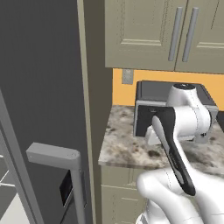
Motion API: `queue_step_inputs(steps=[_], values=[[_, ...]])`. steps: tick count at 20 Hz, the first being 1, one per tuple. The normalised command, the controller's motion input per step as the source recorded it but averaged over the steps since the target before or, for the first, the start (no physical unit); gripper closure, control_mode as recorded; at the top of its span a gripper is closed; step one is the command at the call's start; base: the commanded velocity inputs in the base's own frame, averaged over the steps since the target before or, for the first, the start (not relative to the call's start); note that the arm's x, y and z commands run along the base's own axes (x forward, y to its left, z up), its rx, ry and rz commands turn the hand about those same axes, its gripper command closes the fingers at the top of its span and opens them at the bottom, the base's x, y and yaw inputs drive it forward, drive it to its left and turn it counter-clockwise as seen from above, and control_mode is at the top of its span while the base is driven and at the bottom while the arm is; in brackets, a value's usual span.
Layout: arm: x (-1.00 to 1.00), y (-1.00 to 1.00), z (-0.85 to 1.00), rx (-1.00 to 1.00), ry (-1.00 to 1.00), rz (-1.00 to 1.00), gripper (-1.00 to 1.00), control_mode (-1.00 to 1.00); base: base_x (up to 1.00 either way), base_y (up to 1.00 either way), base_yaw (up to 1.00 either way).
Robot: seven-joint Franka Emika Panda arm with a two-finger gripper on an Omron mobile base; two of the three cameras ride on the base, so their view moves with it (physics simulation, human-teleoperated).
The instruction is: Retrieve the butter from the fridge and place it on a plate on the dining table. Then retrieve the butter knife by the fridge and place it near the plate.
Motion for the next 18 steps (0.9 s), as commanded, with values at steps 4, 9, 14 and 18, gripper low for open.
queue_step_inputs(steps=[4,9,14,18], values=[[-0.57,0.00,0.19,0.03,-0.06,0.00,1.00,-1.00,0.00,0.00,0.00],[-0.62,0.00,0.06,-0.01,-0.03,0.00,1.00,-1.00,0.00,0.00,0.00],[0.00,0.00,0.00,0.00,0.00,0.00,1.00,-1.00,0.00,0.00,0.00],[-0.16,0.01,-0.01,0.00,0.00,0.00,1.00,1.00,-0.15,0.02,0.00]])
